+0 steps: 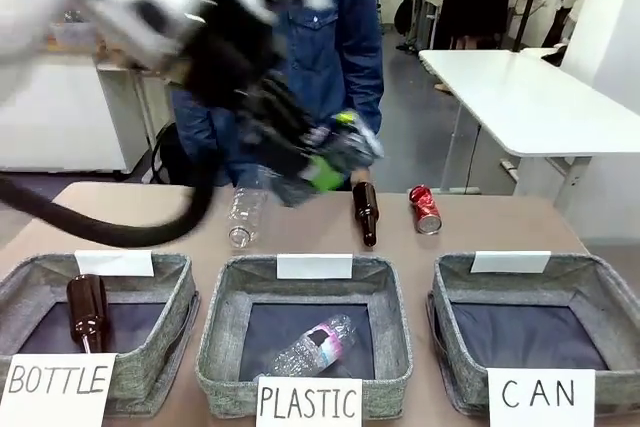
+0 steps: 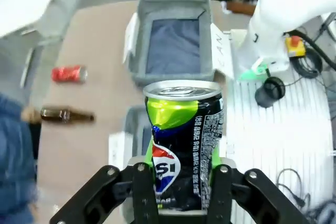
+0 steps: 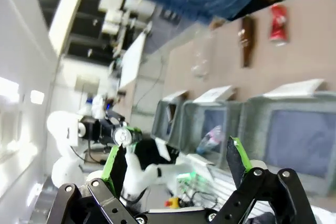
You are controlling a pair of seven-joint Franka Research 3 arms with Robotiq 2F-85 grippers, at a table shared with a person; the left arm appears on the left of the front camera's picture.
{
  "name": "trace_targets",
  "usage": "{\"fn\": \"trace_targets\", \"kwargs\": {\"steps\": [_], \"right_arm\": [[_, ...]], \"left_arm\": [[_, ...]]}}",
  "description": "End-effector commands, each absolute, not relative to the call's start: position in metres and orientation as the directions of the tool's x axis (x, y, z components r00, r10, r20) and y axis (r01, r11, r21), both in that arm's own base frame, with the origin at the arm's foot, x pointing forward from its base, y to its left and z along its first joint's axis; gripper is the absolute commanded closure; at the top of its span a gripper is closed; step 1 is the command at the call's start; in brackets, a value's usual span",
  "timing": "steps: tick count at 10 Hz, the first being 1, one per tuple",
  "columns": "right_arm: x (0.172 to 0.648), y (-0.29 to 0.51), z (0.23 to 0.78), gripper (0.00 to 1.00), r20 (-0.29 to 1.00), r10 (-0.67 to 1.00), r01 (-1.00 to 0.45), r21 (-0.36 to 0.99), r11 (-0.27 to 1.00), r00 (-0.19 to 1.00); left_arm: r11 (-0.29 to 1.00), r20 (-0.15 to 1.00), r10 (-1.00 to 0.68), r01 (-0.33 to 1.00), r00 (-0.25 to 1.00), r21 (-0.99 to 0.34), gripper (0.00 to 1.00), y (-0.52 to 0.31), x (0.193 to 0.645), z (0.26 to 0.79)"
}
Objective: Sort the can waste into the basket.
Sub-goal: Pick up the can waste from the table and place it in the right Fabric basket.
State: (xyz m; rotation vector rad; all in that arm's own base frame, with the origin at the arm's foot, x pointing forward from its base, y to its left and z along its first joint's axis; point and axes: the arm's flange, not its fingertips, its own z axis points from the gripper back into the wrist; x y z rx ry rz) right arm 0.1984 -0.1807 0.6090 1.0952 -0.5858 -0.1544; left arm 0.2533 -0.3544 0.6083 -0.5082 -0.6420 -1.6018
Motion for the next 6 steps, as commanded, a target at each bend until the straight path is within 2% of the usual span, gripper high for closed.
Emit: {"fn": "trace_targets", "kwargs": {"steps": [1, 2, 3, 5, 6], "right_arm": [[0.145, -0.267, 0.626, 0.00, 0.389, -0.468, -0.104, 0.845, 0.525, 0.794], [0.115, -0.294, 0.618, 0.00, 0.412, -0.525, -0.086, 0.839, 0.537, 0.745], [0.153, -0.232, 0.620, 0.00, 0.381, -0.467, -0.114, 0.857, 0.503, 0.798], [0.153, -0.232, 0.620, 0.00, 0.381, -0.467, -0.114, 0.857, 0.503, 0.798], [0.153, -0.232, 0.620, 0.00, 0.381, -0.467, -0.114, 0.857, 0.503, 0.798]], "left_arm": [[-0.193, 0.629, -0.737, 0.969, -0.248, 0.155, 0.60, -0.424, 0.288, 0.604], [-0.279, 0.608, -0.736, 0.951, -0.298, 0.129, 0.60, -0.472, 0.283, 0.593], [-0.319, 0.611, -0.733, 0.944, -0.298, 0.078, 0.60, -0.509, 0.278, 0.576], [-0.373, 0.550, -0.769, 0.927, -0.325, 0.027, 0.60, -0.564, 0.263, 0.526], [-0.347, 0.508, -0.790, 0.934, -0.343, 0.090, 0.60, -0.584, 0.260, 0.502]]}}
